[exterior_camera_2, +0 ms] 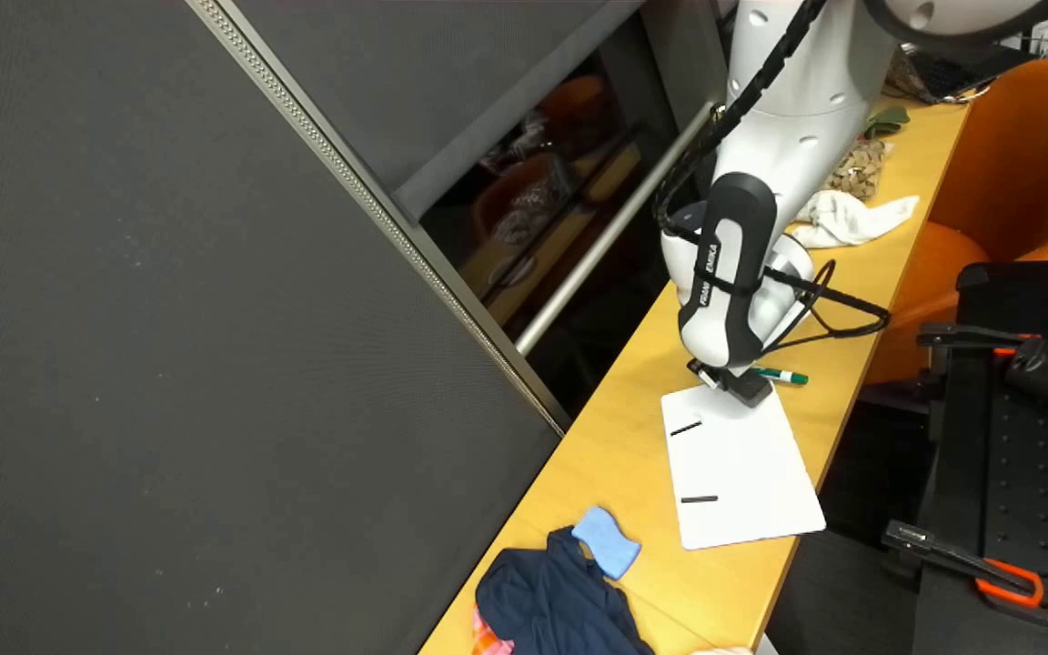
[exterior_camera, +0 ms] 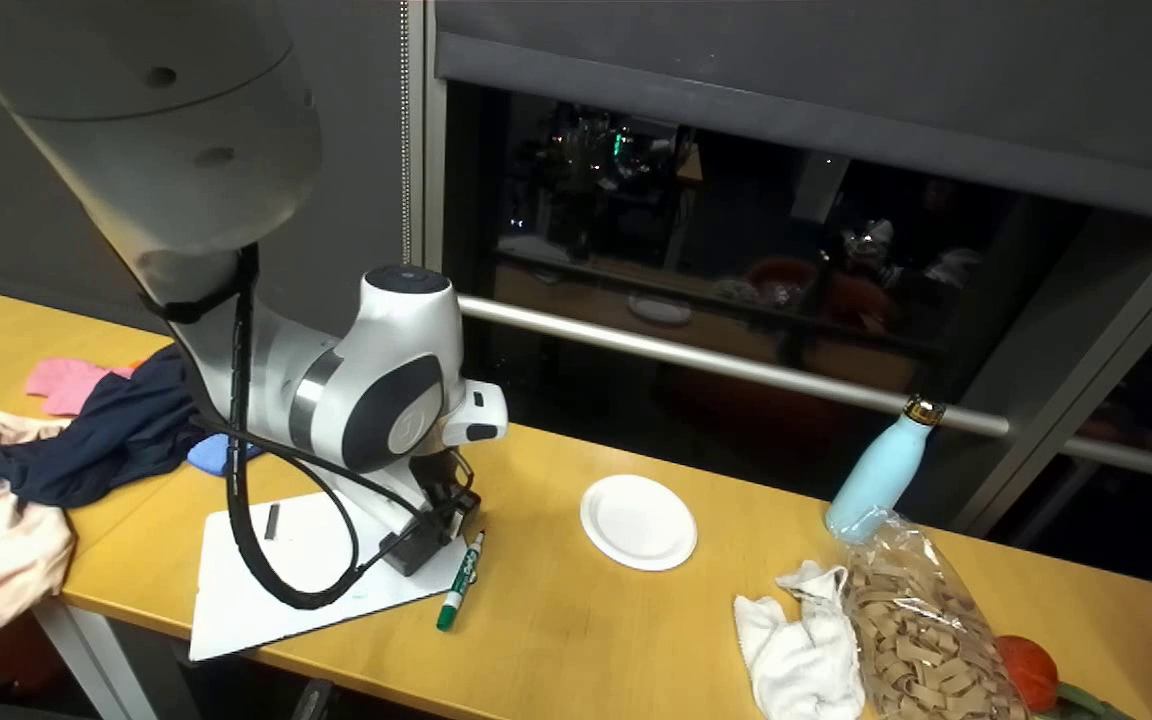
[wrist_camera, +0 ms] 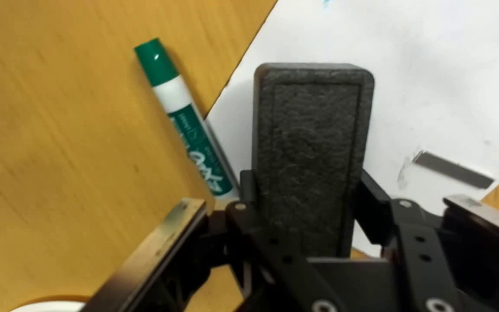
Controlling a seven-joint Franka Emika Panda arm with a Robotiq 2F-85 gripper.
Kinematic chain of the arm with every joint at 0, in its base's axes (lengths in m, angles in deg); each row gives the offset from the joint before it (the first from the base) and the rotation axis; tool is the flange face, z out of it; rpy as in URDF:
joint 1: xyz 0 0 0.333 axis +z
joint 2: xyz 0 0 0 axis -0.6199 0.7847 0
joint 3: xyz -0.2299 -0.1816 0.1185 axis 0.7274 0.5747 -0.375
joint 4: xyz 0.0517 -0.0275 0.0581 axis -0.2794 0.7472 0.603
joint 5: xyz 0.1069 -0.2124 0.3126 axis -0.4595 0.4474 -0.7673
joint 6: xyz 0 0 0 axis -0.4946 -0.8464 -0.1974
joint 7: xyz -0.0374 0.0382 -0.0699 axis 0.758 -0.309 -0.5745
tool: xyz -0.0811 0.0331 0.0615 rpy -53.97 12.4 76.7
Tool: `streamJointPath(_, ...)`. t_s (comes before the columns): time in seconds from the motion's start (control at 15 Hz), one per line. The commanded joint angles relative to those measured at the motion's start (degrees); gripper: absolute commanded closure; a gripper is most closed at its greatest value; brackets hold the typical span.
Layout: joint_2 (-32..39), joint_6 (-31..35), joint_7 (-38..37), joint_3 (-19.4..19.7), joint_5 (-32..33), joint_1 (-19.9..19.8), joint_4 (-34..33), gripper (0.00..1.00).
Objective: Pick up the black eraser and wipe the white board
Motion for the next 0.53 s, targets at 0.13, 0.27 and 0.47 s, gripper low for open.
streamJointPath(0.13, -2.6, -3.6, -0.3, 4.6, -0.3, -2.1, -0.4, 0.69)
streamJointPath(0.27, -1.5, -5.4, -0.8, 6.3, -0.1, -2.6, -1.4, 0.69)
streamJointPath(0.47, 0.1, -6.1, -0.5, 6.8, -0.3, -4.0, -2.0, 0.69)
